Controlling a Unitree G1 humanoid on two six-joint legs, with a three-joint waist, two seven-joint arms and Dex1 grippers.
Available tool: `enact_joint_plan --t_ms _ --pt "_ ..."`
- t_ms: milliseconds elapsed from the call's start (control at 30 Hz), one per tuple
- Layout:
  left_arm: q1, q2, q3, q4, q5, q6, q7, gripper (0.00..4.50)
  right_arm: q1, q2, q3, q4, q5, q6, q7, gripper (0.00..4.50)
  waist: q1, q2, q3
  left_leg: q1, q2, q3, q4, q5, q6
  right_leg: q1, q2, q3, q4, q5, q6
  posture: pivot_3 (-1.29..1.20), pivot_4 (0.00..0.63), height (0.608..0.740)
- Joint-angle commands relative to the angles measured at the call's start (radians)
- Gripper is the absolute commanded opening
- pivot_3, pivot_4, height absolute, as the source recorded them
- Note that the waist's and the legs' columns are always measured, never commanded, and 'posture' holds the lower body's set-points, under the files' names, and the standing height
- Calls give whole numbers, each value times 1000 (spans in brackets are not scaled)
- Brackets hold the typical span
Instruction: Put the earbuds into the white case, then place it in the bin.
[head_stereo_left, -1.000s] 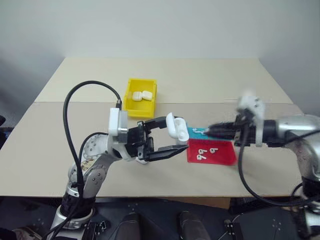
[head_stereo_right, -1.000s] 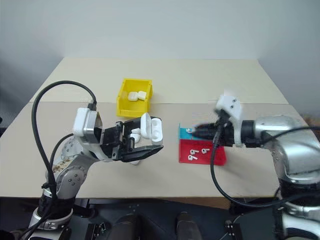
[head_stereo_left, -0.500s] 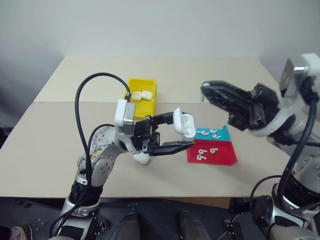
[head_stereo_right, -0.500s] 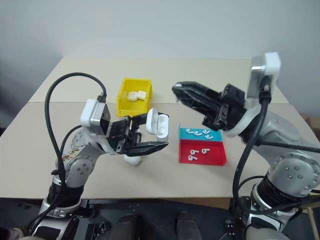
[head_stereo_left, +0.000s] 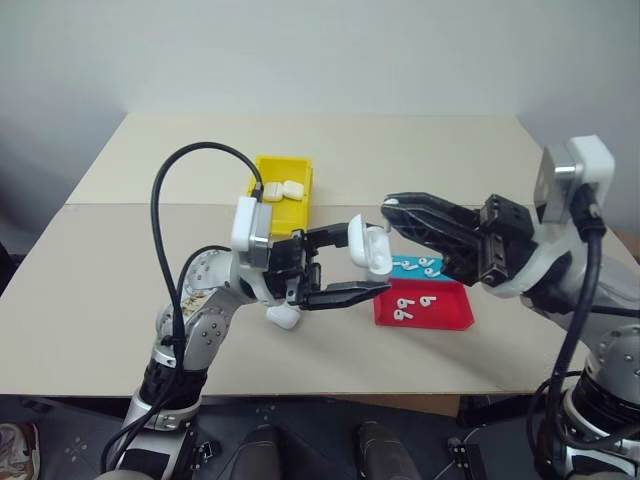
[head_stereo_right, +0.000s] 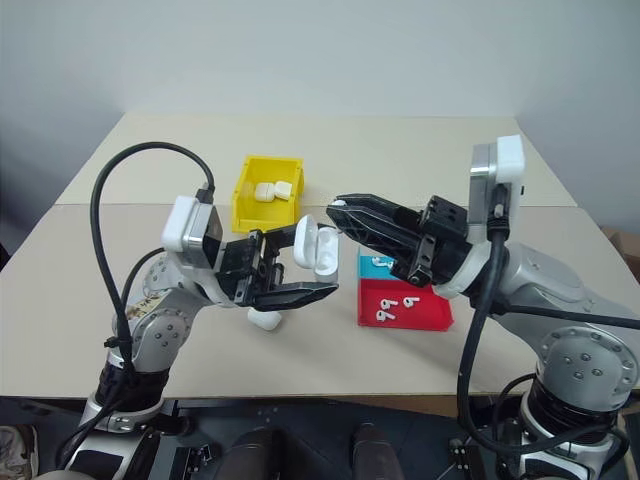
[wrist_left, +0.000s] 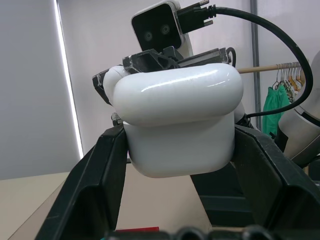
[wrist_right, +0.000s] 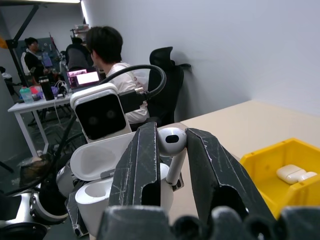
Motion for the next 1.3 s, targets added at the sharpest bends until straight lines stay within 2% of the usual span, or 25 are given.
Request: enact_joint_plan --t_ms 33,300,467,700,767,867,900,1000,1200,1267,1300 --pt "-7 -4 3 -26 -4 -9 0 3086 -4 -17 6 -25 48 -68 -6 621 1 0 0 0 0 0 0 0 0 0 0 0 0 0 0 0 150 740" --pt "-5 -9 -1 -21 -2 -9 2 3086 38 -54 59 -42 54 -117 -7 621 1 0 0 0 0 0 0 0 0 0 0 0 0 0 0 0 150 740" --pt "-2 -11 -1 -22 0 -10 6 3086 49 -75 116 -40 -20 -140 -14 621 1 0 0 0 0 0 0 0 0 0 0 0 0 0 0 0 150 740" --pt "5 -7 4 -28 1 -7 12 3086 60 -114 135 -31 -55 -175 20 621 3 0 0 0 0 0 0 0 0 0 0 0 -1 -1 0 0 150 740" --pt "3 -11 8 -24 6 -9 27 3086 63 -125 134 -26 -51 -180 34 1376 3 0 0 0 0 0 0 0 0 0 0 0 -1 -1 0 0 150 740" --pt "-6 -14 12 -12 11 -11 34 3086 63 -145 136 -18 -55 -193 71 2181 3 0 0 0 0 0 0 0 0 0 0 0 -1 -1 -2 0 150 740" --pt "-8 -14 13 -10 12 -12 33 3086 61 -151 137 -16 -59 -196 77 2636 3 0 0 0 0 0 0 0 0 0 0 0 -1 -1 -2 0 150 740" --pt "-9 -13 15 -8 14 -13 32 3086 51 -167 138 1 -73 -208 93 3600 3 0 0 0 0 0 0 0 0 0 0 0 -1 -1 -2 0 150 740" --pt "-10 -9 19 -13 13 -18 30 3086 -17 -237 106 120 -187 -238 125 3600 4 0 0 0 0 0 0 0 0 0 0 0 -1 -2 -2 0 150 740" --pt "-4 -5 21 -19 10 -16 27 3086 -46 -287 109 184 -245 -247 169 3600 5 0 0 0 0 0 0 0 0 0 0 0 -1 -3 -4 0 150 740" --pt "1 0 24 -23 7 -15 22 3086 -68 -340 149 227 -331 -269 206 3600 5 0 0 0 0 0 0 0 0 0 0 0 -2 -3 -5 0 150 740"
